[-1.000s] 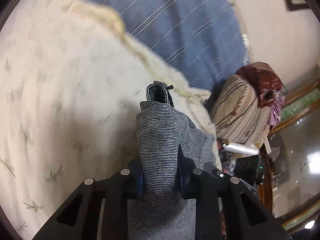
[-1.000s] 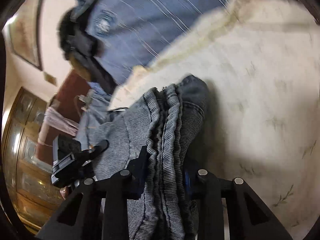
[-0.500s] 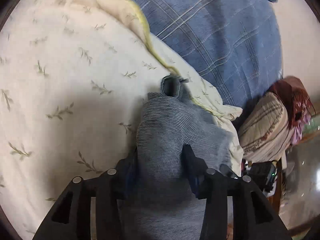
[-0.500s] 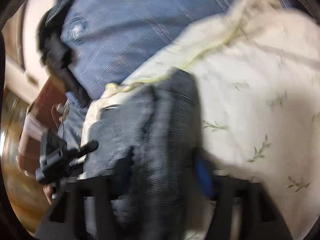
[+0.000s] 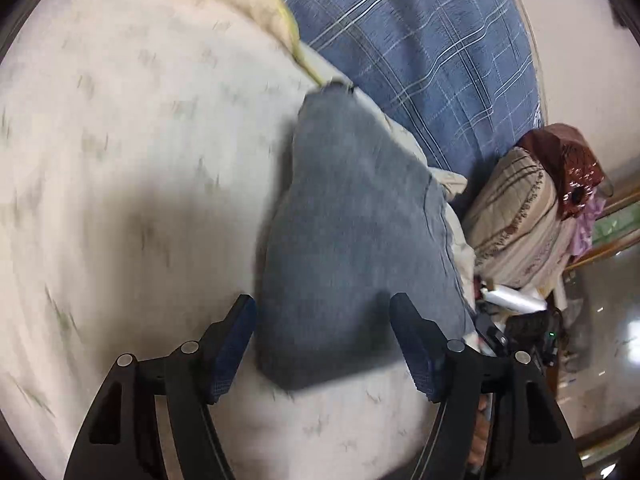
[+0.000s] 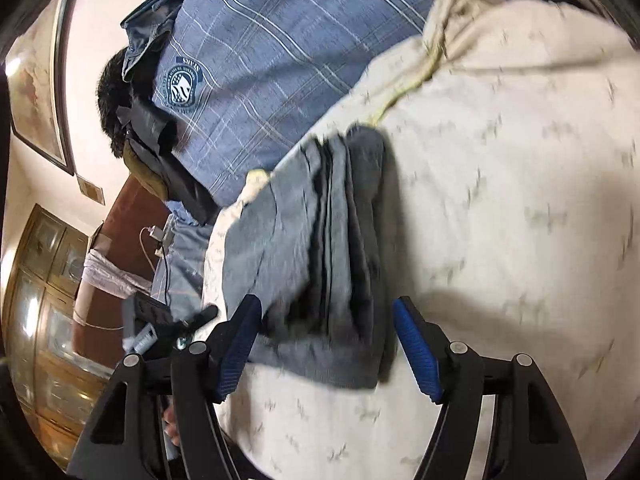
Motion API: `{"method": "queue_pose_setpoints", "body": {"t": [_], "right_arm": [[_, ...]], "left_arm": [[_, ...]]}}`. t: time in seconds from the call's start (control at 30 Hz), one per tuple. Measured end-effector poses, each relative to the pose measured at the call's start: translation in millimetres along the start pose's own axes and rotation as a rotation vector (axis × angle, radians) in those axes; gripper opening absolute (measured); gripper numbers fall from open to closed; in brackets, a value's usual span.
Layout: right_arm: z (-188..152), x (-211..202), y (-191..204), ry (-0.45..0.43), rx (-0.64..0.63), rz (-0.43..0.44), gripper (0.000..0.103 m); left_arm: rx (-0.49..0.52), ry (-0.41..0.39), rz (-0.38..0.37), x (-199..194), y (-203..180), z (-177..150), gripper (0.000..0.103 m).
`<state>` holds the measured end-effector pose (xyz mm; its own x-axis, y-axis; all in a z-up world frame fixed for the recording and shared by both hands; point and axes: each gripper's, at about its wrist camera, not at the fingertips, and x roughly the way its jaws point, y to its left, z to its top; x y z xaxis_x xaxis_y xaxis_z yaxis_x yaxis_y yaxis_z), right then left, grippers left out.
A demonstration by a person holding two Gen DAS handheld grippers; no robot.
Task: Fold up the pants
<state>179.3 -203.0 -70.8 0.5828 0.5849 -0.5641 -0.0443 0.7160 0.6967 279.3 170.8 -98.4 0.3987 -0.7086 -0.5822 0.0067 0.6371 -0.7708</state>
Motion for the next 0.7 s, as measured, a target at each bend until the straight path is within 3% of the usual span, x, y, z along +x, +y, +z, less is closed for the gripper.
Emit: {"method": "queue_pose_setpoints", "body": {"t": [0.1,0.17,0.2,0.23,0.3,0.37,0.47,0.57,0.6,0.67,0.7], "right_arm": [[-3.3,6.8,5.0,0.020,-0.038,-0.028,0.062],[-8.1,11.0,2.7,0.025,-0.040,-0.053,0.055],[-9.2,8.0,4.1,0.014,-0.045,-0.063,0.050],[-9.8,3.9,5.8,0.005,-0.041,-0.057,0.041],[-13.6,-9.9,12.7,-0.027,-0.045,-0.011,0.025],[-19.3,-13.6,15.7,-0.043,-0.052,-0.027,0.025],[-25.7,4.5,4.6,0.010,-0.037,-0.056,0.025],[-23.9,-3.1,4.5,0.001,-0.022,-0.011,0.030],[-24.4,-9.0,7.2,-0.016,-0.029,-0.015,0.032],[-28.0,-21.4,14.3,-0.061,-0.063,-0.062,0.044],[-30.4,-28.0,18.6,-0.090,-0.082,-0.098,0.057]], "left_arm": [[0.038,-0.025,0.005,0.5,-5.4,-7.6,0.067],[0.077,-0.049,0.066,1.0,-11.3,-12.6,0.049],[0.094,-0.062,0.082,-0.9,-12.9,-15.6,0.026],[0.083,-0.069,0.053,-4.4,-11.8,-18.0,0.018],[0.034,-0.119,-0.057,-23.1,-8.2,-21.1,0.015],[0.062,-0.131,-0.061,-29.1,-10.2,-21.9,0.014],[0.062,-0.088,0.030,-12.9,-5.8,-25.7,0.014],[0.023,-0.078,0.029,-11.2,-3.7,-26.8,0.021],[0.012,-0.086,0.019,-15.7,-4.4,-27.7,0.028],[0.017,-0.144,0.038,-31.7,-7.3,-31.3,0.037],[0.032,-0.173,0.060,-38.6,-8.2,-35.4,0.045]]}}
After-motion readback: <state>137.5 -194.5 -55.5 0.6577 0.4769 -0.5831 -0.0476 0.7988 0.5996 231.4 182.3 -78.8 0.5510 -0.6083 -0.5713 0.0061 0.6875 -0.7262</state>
